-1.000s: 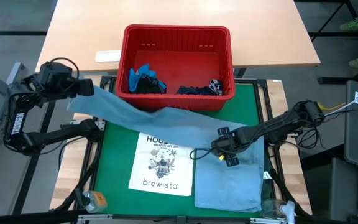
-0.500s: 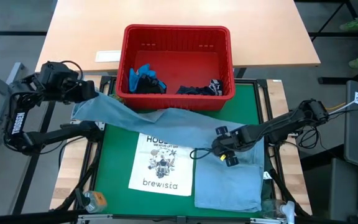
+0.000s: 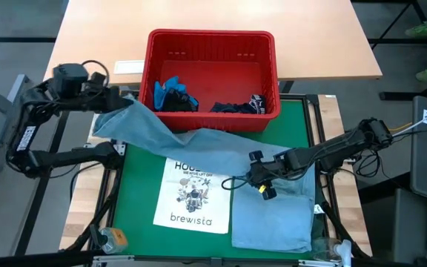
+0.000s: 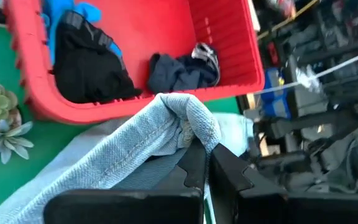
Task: Fold Laundry from Bin
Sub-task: Fold the light blue jeans
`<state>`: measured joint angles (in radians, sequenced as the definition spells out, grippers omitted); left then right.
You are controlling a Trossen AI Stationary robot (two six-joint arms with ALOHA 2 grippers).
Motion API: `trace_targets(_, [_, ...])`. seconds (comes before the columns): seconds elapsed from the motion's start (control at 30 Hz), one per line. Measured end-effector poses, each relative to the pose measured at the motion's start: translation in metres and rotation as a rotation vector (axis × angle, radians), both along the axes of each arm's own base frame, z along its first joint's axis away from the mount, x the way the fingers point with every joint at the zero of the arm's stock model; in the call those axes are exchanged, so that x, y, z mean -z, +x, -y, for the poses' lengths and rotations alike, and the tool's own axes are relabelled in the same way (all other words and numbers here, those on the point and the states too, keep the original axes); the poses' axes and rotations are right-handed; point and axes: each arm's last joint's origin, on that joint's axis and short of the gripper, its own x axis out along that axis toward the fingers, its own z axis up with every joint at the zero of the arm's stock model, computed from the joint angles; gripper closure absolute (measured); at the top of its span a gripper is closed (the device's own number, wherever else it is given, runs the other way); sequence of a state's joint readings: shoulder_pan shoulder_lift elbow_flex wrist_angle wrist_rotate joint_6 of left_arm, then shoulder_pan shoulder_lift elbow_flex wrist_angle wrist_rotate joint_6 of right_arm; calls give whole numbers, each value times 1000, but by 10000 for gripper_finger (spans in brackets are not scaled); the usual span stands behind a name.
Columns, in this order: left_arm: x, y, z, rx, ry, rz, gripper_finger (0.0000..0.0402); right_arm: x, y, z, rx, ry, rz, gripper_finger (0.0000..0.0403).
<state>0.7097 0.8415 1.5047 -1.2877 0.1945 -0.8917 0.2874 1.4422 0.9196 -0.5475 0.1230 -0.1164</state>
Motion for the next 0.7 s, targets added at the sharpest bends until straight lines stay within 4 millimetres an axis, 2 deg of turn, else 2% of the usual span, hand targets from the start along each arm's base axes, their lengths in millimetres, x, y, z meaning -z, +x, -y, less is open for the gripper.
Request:
trace_targets(0.13, [4,29,-8,89,-17,-54,401,-18,9,1,44,-98,94,228])
trace_targets(0.27, [6,73,-12,185,16,-58,401,-35,18,7,74,-143,161,228])
trace_targets(0.47, [5,132,-5,336,78,64,401,-51,29,22,95,-151,224,228])
trace_targets(0.7, [25,186,7,426,71,34,401,-62,43,41,162,-139,372,228])
